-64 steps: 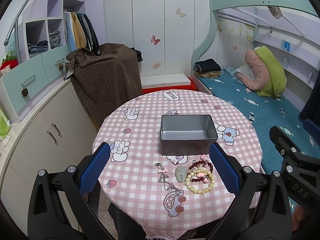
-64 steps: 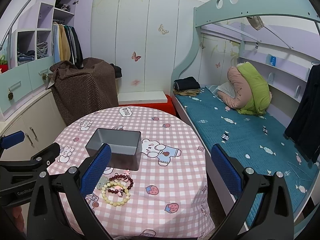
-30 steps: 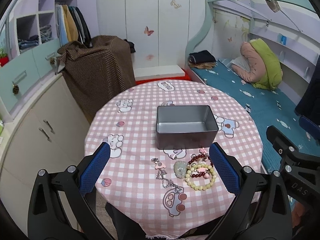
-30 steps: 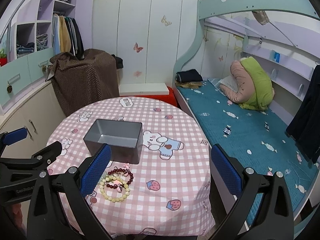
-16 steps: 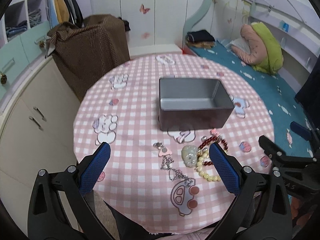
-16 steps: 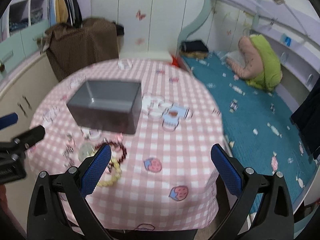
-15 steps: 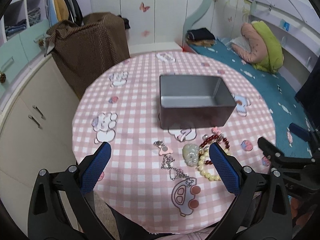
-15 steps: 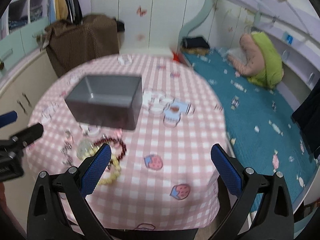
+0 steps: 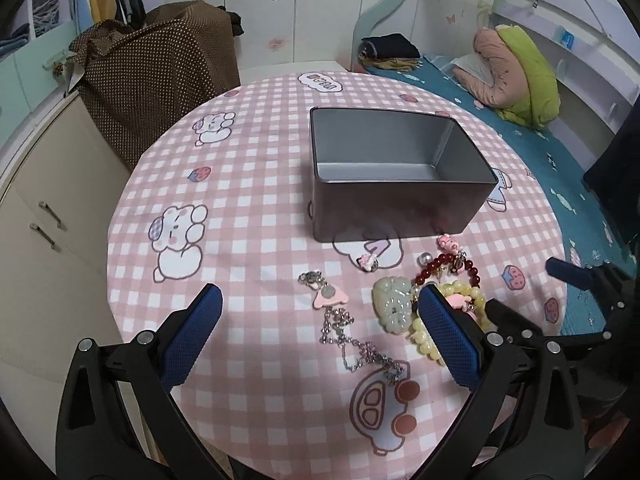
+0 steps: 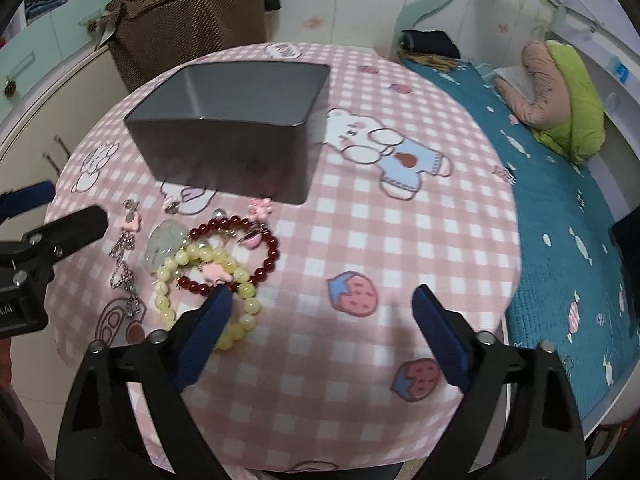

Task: Organize jewelry
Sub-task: 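Grasp the pale yellow bead bracelet with the right gripper and lift it, then grasp the red bead bracelet with the left gripper while the right gripper carries the yellow bracelet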

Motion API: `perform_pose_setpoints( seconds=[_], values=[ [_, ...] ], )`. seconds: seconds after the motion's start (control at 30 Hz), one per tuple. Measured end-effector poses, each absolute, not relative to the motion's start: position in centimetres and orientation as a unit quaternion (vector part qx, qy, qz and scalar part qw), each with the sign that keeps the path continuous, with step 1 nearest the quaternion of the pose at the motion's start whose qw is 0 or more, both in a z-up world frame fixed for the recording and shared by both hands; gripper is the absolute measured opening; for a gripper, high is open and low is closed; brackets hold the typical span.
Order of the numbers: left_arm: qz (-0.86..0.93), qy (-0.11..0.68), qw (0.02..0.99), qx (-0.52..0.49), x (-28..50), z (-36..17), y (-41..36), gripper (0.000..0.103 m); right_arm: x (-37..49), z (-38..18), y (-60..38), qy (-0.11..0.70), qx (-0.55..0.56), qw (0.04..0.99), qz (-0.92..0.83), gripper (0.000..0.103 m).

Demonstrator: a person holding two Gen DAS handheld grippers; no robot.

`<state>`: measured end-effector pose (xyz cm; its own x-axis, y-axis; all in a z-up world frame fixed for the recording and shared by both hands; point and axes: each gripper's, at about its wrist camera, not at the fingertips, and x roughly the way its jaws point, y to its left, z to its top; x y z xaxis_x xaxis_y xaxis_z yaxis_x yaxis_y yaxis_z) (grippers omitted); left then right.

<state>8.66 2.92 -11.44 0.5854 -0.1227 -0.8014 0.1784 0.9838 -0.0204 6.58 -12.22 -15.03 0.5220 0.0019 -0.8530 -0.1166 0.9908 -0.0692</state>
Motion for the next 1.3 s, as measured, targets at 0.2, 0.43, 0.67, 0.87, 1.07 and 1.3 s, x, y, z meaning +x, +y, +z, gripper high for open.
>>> perform_pose_setpoints(
  seconds=[0.2, 0.43, 0.67, 0.87, 1.07, 1.3],
  values=[
    [-0.094, 0.445, 0.889, 0.052, 9.2, -11.8, 1.9, 0.098, 6.7, -15.9, -11.4, 0.493, -0.063, 0.865, 0.065, 0.059],
    [-0.113, 0.441, 0.887, 0.075, 9.8, -11.9, 0.4, 0.098, 6.6, -15.6, -11.6, 0.477, -0.047, 0.873, 0.096, 0.01],
    [-0.152, 0.459, 0.872, 0.082, 10.7, -13.3, -1.2, 0.097, 5.9, -13.2, -13.9, 0.45, 0.009, 0.886, 0.112, 0.009],
    [-0.201, 0.467, 0.858, 0.072, 11.6, -13.9, -2.0, 0.074, 5.5, -10.0, -16.1, 0.406, 0.02, 0.909, 0.092, 0.009],
    [-0.233, 0.456, 0.851, 0.12, 11.8, -14.1, -3.9, 0.06, 5.4, -9.8, -18.1, 0.398, 0.038, 0.913, 0.075, 0.009],
    [-0.226, 0.471, 0.837, 0.165, 12.6, -15.3, -5.4, 0.04, 5.6, -10.4, -19.5, 0.401, 0.057, 0.912, 0.069, 0.009]
  ],
)
